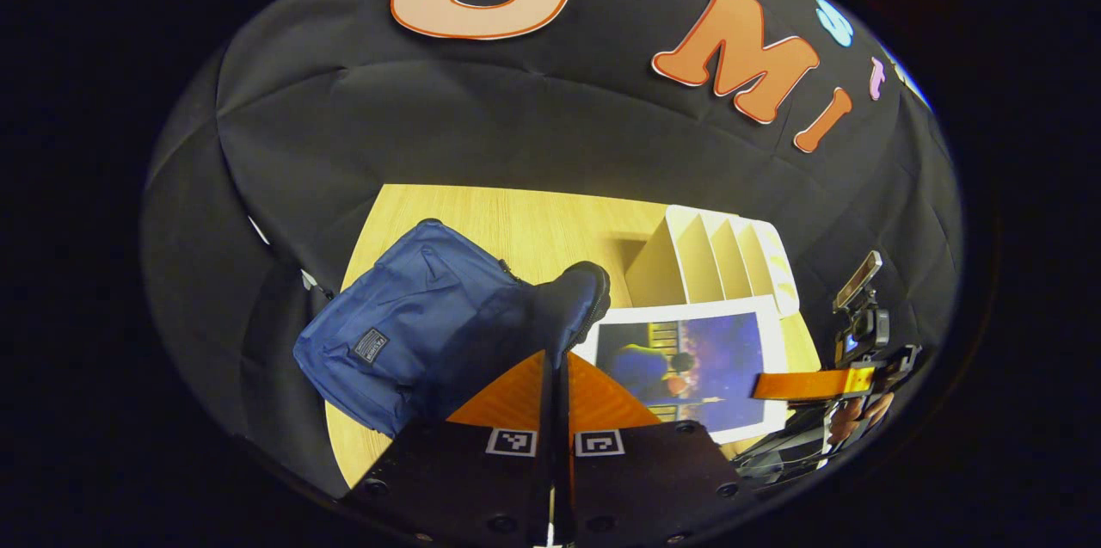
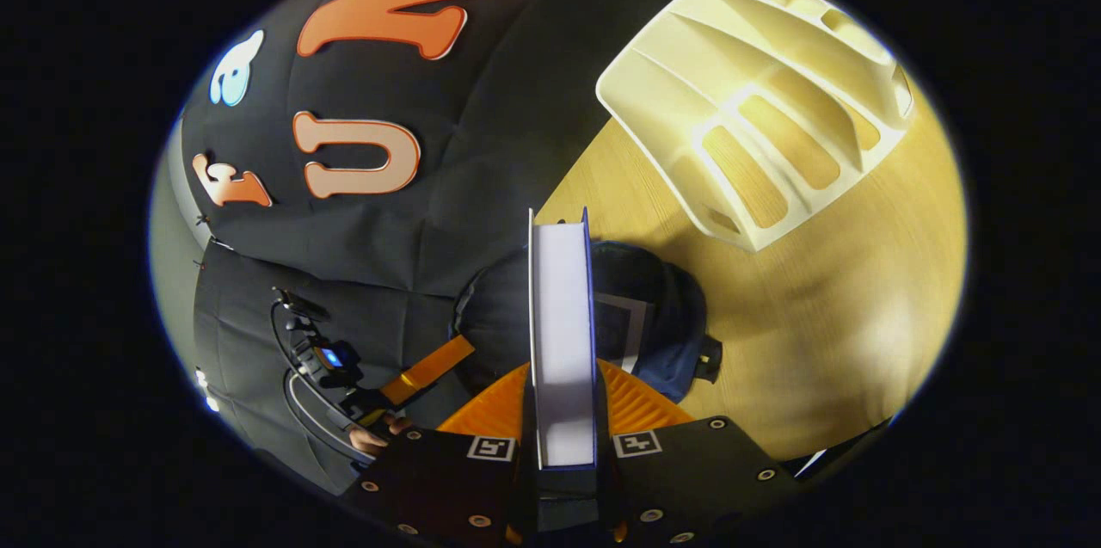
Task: Open the schoolbag, grab two books from the bookshelf and put them into the schoolbag.
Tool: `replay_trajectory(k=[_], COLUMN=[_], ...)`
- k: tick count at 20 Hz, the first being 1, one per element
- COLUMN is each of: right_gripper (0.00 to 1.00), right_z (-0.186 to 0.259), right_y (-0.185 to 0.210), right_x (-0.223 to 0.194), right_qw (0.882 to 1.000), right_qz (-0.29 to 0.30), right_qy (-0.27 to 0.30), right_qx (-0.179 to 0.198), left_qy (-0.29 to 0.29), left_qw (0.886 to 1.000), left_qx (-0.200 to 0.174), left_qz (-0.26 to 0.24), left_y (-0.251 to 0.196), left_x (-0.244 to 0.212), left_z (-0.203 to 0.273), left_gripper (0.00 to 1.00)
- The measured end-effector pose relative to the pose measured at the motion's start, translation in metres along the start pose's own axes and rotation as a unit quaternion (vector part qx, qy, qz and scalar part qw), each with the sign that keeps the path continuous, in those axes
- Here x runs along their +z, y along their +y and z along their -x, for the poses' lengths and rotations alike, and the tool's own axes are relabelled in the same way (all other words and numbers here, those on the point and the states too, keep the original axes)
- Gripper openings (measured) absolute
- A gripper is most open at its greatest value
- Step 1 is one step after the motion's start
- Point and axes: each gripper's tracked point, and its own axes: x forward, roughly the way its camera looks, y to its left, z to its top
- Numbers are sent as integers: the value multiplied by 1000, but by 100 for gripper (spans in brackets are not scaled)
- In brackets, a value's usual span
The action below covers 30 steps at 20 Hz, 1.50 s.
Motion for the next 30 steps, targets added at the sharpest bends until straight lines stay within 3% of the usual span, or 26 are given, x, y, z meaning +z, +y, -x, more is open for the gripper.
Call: replay_trajectory(k=[5, 10, 16, 17, 18, 20, 21, 22, 23, 24, 25, 26, 27, 28, 29, 30], right_gripper=[27, 27, 27, 38, 27, 27, 41, 31, 48, 38, 45, 36, 55, 99, 94, 96], right_z=[-50, -98, -145, -149, -155, -165, -170, -174, -178, -176, -170, -164, -154, -147, -137, -131], right_y=[-3, 7, 21, 22, 22, 19, 14, 6, 0, -4, -4, -3, -1, -1, 0, 1], right_x=[-15, -44, -46, -48, -49, -50, -52, -52, -53, -56, -55, -52, -46, -39, -33, -24], right_qw=[999, 999, 999, 999, 999, 999, 999, 998, 998, 997, 997, 996, 996, 995, 994, 993], right_qz=[-38, -22, -41, -36, -34, -35, -35, -37, -39, -36, -26, -10, 8, 28, 45, 59], right_qy=[-6, 14, 2, -4, -7, -9, -8, -4, 4, 22, 24, 26, 25, 19, 12, 3], right_qx=[-13, -32, -22, -21, -18, -21, -30, -43, -54, -67, -71, -79, -84, -94, -103, -105], left_qy=[0, 3, 6, 10, 14, 25, 30, 32, 33, 34, 31, 28, 26, 22, 19, 16], left_qw=[1000, 1000, 999, 999, 999, 998, 997, 997, 997, 997, 998, 998, 999, 999, 999, 999], left_qx=[-6, -15, -32, -35, -37, -38, -36, -31, -28, -27, -25, -25, -23, -18, -14, -12], left_qz=[-9, -20, -25, -26, -30, -48, -57, -65, -67, -63, -55, -45, -36, -31, -29, -27], left_y=[-5, -12, -24, -28, -31, -37, -40, -40, -38, -37, -32, -29, -25, -21, -15, -14], left_x=[3, 4, 1, -3, -6, -13, -15, -17, -17, -15, -13, -11, -9, -7, -7, -5], left_z=[4, 3, 5, 3, 1, -2, -5, -9, -9, -10, -10, -10, -8, -7, -8, -8], left_gripper=[2, 2, 2, 2, 2, 2, 2, 2, 2, 2, 2, 2, 2, 2, 2, 2])
